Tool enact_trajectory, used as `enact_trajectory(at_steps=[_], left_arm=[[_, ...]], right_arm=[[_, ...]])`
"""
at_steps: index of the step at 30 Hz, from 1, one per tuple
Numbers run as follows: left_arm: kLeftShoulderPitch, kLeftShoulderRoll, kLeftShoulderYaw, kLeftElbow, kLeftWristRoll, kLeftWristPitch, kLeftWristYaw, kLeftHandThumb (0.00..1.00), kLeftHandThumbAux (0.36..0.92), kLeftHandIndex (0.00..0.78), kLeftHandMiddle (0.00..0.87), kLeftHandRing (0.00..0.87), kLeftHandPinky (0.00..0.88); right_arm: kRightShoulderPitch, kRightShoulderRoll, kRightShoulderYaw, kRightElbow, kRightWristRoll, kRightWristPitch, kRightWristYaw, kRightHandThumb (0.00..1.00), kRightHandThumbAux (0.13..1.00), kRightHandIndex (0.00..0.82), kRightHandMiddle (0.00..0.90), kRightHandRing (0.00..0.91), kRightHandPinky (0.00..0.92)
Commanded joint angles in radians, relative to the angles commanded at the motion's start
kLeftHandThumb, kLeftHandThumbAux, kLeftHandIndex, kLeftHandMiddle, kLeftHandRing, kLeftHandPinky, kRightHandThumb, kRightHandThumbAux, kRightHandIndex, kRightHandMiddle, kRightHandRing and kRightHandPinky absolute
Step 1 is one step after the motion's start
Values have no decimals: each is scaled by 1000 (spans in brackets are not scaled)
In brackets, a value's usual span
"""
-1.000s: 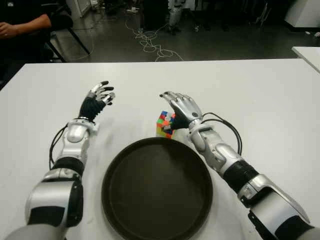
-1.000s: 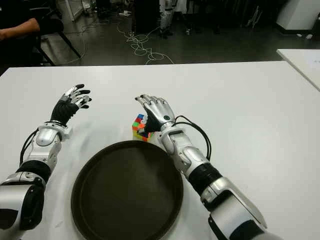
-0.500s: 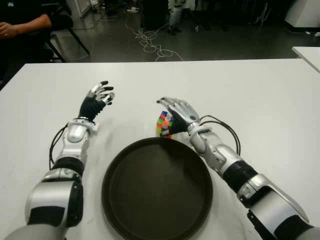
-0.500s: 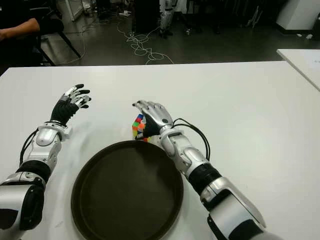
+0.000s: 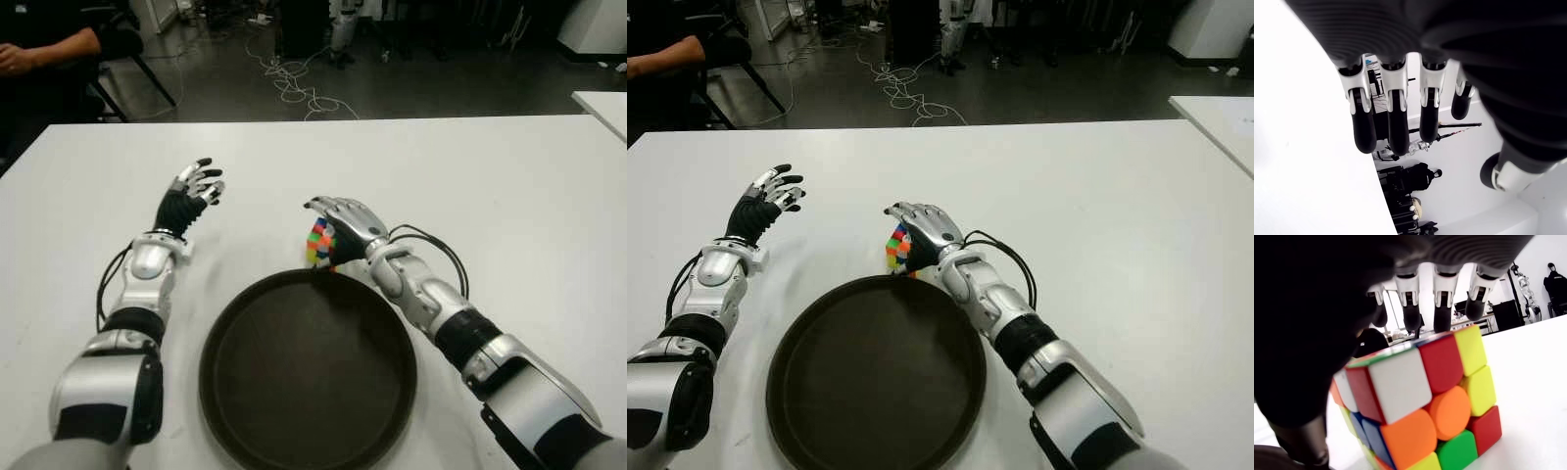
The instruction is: Pick up the Rubik's Cube and put it in the plate
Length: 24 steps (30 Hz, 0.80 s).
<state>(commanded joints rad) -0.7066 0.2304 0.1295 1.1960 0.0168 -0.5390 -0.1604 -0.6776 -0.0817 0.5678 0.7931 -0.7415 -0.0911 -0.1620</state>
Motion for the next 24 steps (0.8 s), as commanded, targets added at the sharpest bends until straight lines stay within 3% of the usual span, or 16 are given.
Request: enact_trajectory(at_steps=[24], left_arm=[[0,6,-9,-2,12,7,14,159,575,127,213,251,307]], right_arm=[[-52,10,4,135,6,-60,-91,0,793,130,137,141,142]])
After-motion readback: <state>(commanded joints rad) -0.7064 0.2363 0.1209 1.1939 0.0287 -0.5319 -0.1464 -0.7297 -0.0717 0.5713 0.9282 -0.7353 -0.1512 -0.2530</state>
